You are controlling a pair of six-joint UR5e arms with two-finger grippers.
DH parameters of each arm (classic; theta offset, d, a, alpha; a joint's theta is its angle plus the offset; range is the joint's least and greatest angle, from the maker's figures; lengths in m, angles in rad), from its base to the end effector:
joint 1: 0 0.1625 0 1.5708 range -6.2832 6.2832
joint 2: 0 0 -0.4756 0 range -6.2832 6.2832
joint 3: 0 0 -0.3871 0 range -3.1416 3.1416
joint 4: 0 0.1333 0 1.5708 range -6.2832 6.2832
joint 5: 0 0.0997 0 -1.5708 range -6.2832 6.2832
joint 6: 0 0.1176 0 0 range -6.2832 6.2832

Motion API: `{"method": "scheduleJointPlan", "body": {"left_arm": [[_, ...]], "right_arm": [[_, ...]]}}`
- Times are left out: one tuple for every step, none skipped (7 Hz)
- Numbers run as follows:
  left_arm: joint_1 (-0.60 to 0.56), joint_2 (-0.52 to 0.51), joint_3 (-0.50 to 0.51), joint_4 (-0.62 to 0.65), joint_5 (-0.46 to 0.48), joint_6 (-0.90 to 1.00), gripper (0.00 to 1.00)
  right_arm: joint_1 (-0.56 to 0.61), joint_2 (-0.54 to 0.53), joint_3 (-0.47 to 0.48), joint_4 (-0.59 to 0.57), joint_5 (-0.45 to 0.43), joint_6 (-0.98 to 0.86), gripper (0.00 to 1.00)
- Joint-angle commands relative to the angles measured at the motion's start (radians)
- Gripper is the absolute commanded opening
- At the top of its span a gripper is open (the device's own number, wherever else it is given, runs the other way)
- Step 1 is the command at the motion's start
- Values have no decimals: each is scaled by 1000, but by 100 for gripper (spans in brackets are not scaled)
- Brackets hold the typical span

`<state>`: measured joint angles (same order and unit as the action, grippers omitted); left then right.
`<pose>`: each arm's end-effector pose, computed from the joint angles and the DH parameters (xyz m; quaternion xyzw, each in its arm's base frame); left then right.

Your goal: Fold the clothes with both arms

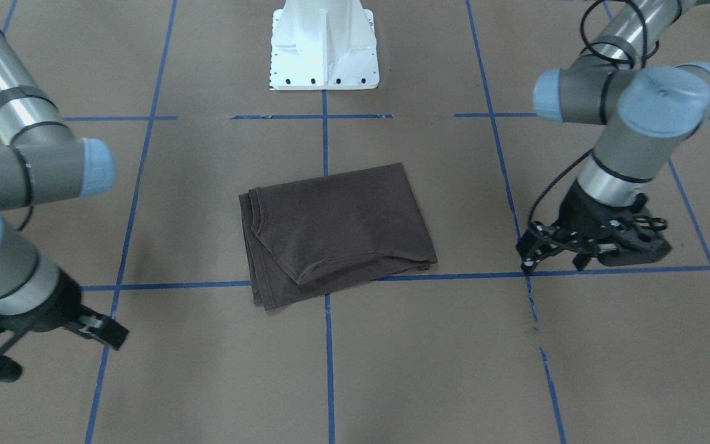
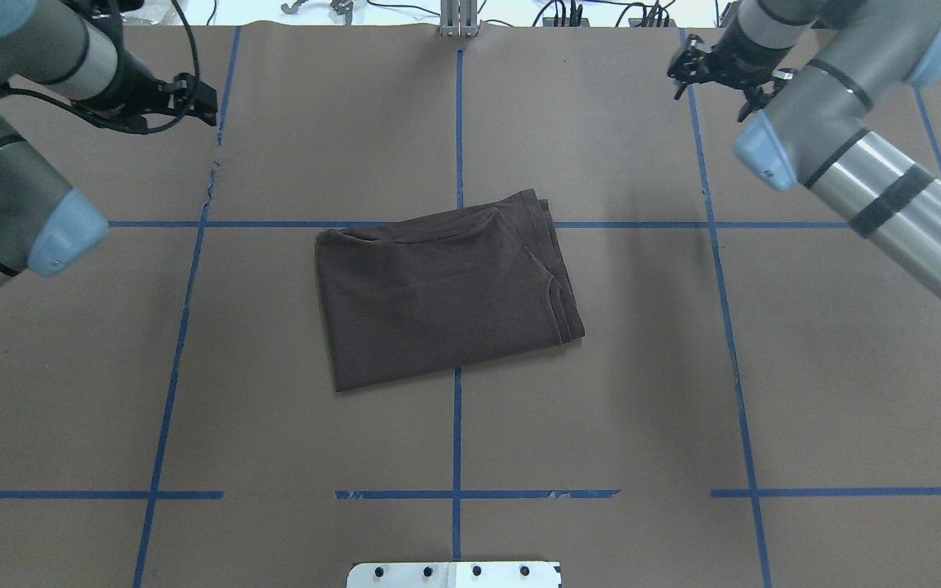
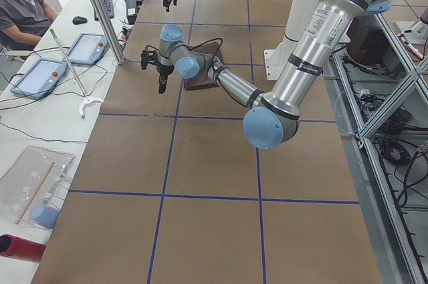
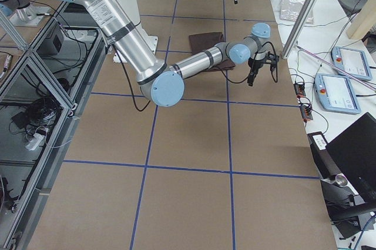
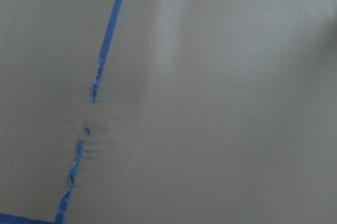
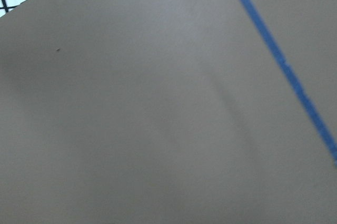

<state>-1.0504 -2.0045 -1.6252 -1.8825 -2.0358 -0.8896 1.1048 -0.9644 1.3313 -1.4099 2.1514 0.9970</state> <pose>0.2715 -0.6358 0.4143 0.1510 0.4071 -0.0763 0.8976 -0.2836 -0.7171 0.4492 0.0014 -0.3726 0.1707 0.9122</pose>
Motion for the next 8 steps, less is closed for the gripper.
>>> {"method": "scheduleJointPlan", "body": {"left_arm": [[-229,160,-2,9,-67,505,100],[-309,221,-1,20,-105,748,100],[-392,274,7,16,-139,950,100],[-437,308,8,57,-165,1138,100],[-433,350,24,31,-181,1108,100],[-431,340,97,-42,-169,1041,100],[-433,372,116,-70,-165,1026,100],[-433,385,114,-69,-178,1032,100]], "right_arm": [[220,-231,57,-52,105,-566,100],[336,-337,65,-58,161,-815,100],[430,-412,77,-75,176,-977,100],[501,-483,141,-137,177,-1050,100],[500,-516,196,-144,160,-1055,100],[501,-528,210,-138,160,-1057,100],[501,-543,232,-139,157,-1043,100],[501,-580,238,-138,163,-1040,100]]}}
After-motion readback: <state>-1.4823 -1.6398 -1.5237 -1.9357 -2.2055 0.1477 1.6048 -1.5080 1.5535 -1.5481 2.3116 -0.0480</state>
